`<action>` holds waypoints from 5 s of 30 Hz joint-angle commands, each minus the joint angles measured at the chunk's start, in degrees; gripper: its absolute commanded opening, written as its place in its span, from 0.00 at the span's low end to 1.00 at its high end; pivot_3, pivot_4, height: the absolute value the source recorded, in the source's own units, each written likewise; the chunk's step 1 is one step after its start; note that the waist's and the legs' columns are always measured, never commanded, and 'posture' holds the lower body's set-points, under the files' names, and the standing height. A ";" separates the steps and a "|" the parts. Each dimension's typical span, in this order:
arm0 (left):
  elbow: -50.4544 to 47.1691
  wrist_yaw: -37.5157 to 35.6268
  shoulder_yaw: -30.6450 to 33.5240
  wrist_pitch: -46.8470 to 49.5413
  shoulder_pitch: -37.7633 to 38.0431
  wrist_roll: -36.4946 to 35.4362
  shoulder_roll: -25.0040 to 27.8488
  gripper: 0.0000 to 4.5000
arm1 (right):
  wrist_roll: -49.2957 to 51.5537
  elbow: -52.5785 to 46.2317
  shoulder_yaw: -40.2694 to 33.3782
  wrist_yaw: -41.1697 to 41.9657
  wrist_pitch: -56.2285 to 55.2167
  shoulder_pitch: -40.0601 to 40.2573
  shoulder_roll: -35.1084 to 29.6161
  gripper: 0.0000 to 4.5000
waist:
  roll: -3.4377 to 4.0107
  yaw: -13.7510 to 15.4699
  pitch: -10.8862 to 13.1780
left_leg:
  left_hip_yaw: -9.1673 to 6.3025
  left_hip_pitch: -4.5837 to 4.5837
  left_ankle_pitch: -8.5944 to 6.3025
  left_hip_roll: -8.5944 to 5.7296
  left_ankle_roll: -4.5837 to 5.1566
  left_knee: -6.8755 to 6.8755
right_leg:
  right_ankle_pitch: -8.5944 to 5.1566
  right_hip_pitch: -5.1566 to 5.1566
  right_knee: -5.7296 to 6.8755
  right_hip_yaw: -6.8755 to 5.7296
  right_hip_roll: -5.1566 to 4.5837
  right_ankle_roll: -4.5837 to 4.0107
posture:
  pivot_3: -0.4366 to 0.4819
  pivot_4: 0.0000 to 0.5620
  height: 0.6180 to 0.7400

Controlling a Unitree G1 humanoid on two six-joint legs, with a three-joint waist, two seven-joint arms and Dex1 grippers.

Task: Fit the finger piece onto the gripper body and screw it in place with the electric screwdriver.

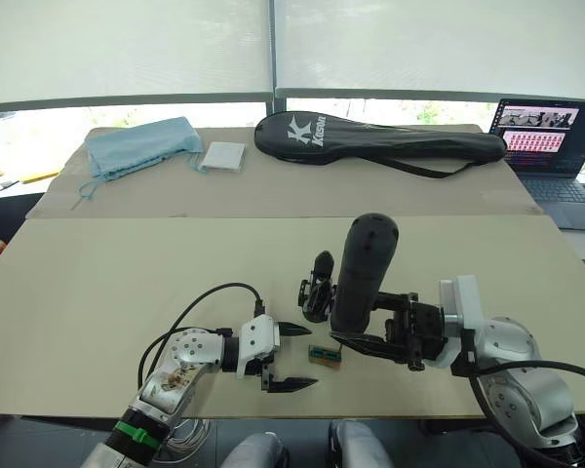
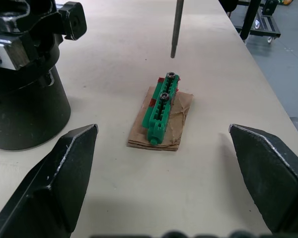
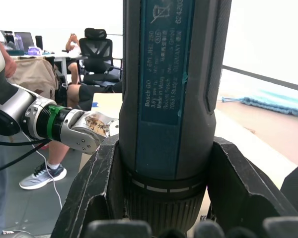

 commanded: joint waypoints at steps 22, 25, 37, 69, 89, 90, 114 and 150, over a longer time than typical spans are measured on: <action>1.76 0.85 -1.21 1.18 0.47 1.78 0.17 1.00 | -0.11 0.22 -0.12 1.44 -3.79 -0.37 0.46 0.43 | 0.01 0.08 -0.01 | 0.00 0.00 0.00 0.00 0.00 0.00 | 0.00 0.01 0.00 0.00 0.00 0.00 | 0.48 0.27 1.00; 1.81 0.78 -1.23 1.17 0.42 1.78 0.20 1.00 | 0.10 0.12 -0.44 1.49 -3.71 -0.25 0.28 0.43 | 0.01 0.08 -0.01 | 0.00 0.00 0.00 0.00 0.00 0.00 | 0.00 0.01 0.00 0.00 0.00 0.00 | 0.48 0.27 1.00; 1.59 0.67 -1.40 1.45 0.46 1.74 0.27 1.00 | -0.17 0.37 -0.47 1.43 -3.87 0.06 0.02 0.43 | 0.01 0.10 -0.01 | 0.00 0.00 0.00 0.00 0.00 0.01 | 0.00 0.01 0.00 0.00 0.00 0.00 | 0.48 0.27 1.00; -0.55 1.05 -1.51 3.59 0.73 1.38 0.50 1.00 | -2.78 2.11 1.14 1.19 -4.45 -0.30 0.31 0.43 | 0.01 0.07 -0.01 | 0.00 0.01 0.00 0.00 0.00 0.01 | 0.00 0.01 0.00 0.00 0.00 0.00 | 0.48 0.27 1.00; -0.06 1.56 -0.25 1.97 0.78 0.44 -0.09 1.00 | -1.21 0.95 0.72 0.84 -4.11 -0.35 0.21 0.43 | 0.01 0.07 -0.01 | 0.00 0.01 0.00 0.00 0.00 0.00 | 0.00 0.01 0.00 0.00 0.00 0.00 | 0.48 0.27 1.00; -0.07 1.61 0.16 1.85 0.85 -0.04 -0.25 1.00 | -0.83 0.78 0.40 0.78 -3.96 -0.47 0.10 0.43 | 0.01 0.07 -0.01 | 0.00 0.01 0.00 0.00 0.00 0.01 | 0.00 0.01 0.00 0.00 0.00 0.00 | 0.48 0.27 1.00; -11.71 -4.88 14.68 9.87 1.70 -19.94 6.46 1.00 | 10.77 -6.30 -9.26 -6.36 4.00 -5.63 -6.10 0.43 | -0.02 -0.09 0.02 | 0.00 -0.08 0.00 0.00 -0.01 0.00 | 0.00 -0.09 -0.02 -0.01 0.01 0.00 | 0.48 0.27 1.00; -1.54 -9.29 17.83 14.98 -13.87 -18.84 9.20 1.00 | 15.13 5.43 -3.98 -12.50 15.98 -33.15 -2.18 0.43 | -0.15 -0.13 0.11 | -0.01 -0.20 0.01 -0.01 0.01 -0.01 | 0.04 -0.20 -0.05 -0.06 -0.01 -0.06 | 0.48 0.27 1.00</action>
